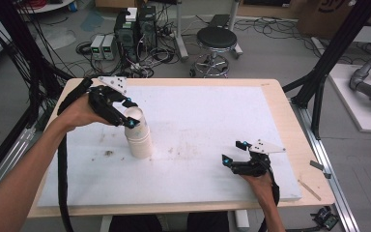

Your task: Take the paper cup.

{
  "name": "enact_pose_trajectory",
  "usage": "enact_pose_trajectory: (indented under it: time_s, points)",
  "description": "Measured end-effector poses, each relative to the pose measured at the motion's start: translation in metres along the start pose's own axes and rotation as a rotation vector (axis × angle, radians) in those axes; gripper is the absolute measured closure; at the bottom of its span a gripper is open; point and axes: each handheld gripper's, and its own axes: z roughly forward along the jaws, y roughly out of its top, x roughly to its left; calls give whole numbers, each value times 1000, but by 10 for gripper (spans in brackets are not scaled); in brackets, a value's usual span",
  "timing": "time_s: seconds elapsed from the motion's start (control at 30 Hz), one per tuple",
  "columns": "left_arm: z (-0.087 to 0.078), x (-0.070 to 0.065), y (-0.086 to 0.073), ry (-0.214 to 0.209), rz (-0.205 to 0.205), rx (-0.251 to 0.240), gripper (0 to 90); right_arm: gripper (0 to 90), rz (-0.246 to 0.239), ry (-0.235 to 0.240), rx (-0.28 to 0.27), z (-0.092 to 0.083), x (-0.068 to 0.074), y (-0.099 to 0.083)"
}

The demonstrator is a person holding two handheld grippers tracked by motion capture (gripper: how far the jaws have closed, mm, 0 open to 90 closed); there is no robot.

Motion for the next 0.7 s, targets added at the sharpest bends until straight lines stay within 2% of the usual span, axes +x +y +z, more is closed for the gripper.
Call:
enact_pose_trajectory:
  time_s: [0.37, 0.43, 0.7]
  points:
    - [-19, -2, 13, 7, 0, -32, 362, 157, 3, 2, 2, 0, 0, 0]
    - [-31, -2, 19, 20, 4, -59, 366, 157, 1, 1, 4, 0, 0, 0]
    - [-59, -7, 38, 51, 18, -91, 371, 157, 3, 1, 7, 0, 0, 0]
